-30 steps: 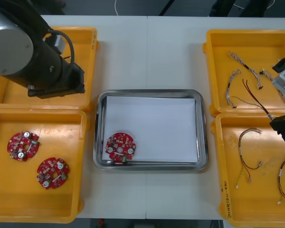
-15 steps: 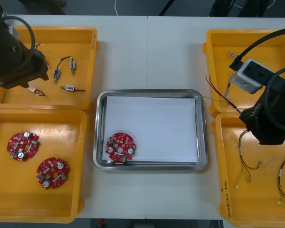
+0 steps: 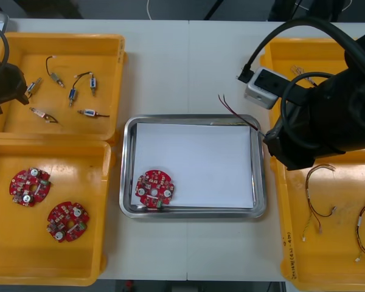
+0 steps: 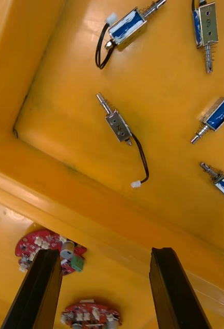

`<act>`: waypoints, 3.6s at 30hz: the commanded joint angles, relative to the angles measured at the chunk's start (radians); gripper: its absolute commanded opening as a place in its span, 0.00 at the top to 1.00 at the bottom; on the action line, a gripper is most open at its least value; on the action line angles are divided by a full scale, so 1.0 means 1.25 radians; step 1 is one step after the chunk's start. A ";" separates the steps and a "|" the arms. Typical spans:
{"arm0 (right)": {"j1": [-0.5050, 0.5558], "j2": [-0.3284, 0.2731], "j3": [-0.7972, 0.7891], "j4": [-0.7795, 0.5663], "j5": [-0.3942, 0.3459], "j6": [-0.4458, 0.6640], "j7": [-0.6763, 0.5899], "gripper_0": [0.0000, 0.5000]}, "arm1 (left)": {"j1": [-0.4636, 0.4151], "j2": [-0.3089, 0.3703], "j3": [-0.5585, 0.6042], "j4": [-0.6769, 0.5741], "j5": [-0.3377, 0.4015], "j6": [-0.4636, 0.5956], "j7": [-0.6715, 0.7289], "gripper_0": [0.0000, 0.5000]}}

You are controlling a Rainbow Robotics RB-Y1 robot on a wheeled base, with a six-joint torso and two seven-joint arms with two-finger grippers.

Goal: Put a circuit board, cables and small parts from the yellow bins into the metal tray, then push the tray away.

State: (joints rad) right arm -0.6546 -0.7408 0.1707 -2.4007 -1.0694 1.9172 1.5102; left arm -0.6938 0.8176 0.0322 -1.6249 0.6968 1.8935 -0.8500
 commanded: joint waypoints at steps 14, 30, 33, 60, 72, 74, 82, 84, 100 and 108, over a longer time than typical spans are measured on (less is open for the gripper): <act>-0.058 0.131 0.171 0.110 0.206 0.002 0.058 1.00 | -0.078 0.044 0.015 0.137 -0.004 -0.160 -0.339 0.00; -0.057 0.125 0.341 0.130 0.243 0.002 0.096 1.00 | -0.144 0.043 -0.012 0.342 0.037 -0.338 -0.679 0.00; -0.057 0.118 0.360 0.130 0.244 0.002 0.115 1.00 | -0.146 0.043 -0.012 0.377 0.040 -0.383 -0.745 0.00; -0.037 0.119 0.443 0.222 0.368 -0.081 0.289 1.00 | -0.170 -0.005 -0.099 0.627 0.178 -0.755 -1.020 0.00; -0.018 0.116 0.508 0.242 0.443 -0.145 0.290 1.00 | -0.170 -0.024 -0.135 0.657 0.175 -0.794 -1.018 0.00; -0.011 0.118 0.520 0.248 0.455 -0.158 0.289 1.00 | -0.170 -0.029 -0.137 0.667 0.181 -0.801 -1.018 0.00; 0.005 0.121 0.525 0.292 0.427 -0.179 0.298 0.98 | -0.170 -0.033 -0.169 0.681 0.218 -0.824 -1.016 0.00; 0.012 0.121 0.530 0.302 0.424 -0.195 0.299 0.98 | -0.169 -0.033 -0.174 0.683 0.219 -0.825 -1.017 0.00; 0.018 0.119 0.546 0.319 0.438 -0.222 0.301 0.43 | -0.169 -0.038 -0.174 0.704 0.244 -0.837 -1.025 0.87; 0.017 0.121 0.535 0.311 0.437 -0.215 0.296 0.00 | -0.169 -0.033 -0.173 0.704 0.245 -0.832 -1.017 1.00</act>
State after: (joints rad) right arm -0.6432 -0.5876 0.8403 -1.9926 -0.5279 1.6396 1.8475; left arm -0.8579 0.7786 -0.1763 -0.7448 0.9940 0.8591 -2.0246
